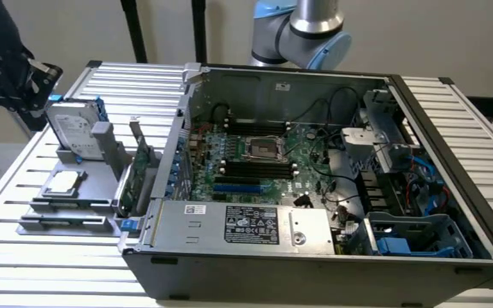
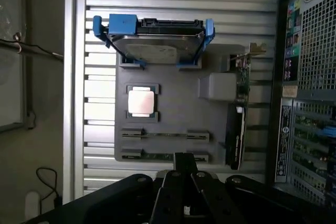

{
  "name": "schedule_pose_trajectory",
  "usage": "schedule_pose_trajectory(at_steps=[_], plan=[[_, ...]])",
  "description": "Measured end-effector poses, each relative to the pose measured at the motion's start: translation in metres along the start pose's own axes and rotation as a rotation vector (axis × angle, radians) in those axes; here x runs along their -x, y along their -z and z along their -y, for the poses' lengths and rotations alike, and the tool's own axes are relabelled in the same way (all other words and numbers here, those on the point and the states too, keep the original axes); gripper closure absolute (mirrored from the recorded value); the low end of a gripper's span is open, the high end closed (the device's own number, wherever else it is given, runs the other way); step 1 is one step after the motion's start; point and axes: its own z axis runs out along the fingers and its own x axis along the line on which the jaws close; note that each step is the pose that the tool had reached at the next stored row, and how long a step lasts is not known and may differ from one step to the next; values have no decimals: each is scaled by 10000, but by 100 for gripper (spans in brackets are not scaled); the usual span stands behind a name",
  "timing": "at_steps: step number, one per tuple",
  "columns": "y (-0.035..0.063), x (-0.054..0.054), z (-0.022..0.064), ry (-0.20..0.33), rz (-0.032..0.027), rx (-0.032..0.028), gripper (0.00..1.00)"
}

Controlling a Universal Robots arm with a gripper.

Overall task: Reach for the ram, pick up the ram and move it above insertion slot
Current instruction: 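Reach for the ram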

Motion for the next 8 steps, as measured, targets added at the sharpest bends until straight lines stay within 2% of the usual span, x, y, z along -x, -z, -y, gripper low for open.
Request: schedule_pose_trajectory(at_steps=[3,8], plan=[[-18,-3,125,-1,-1,-2,89],[-55,-7,156,15,0,-7,89]])
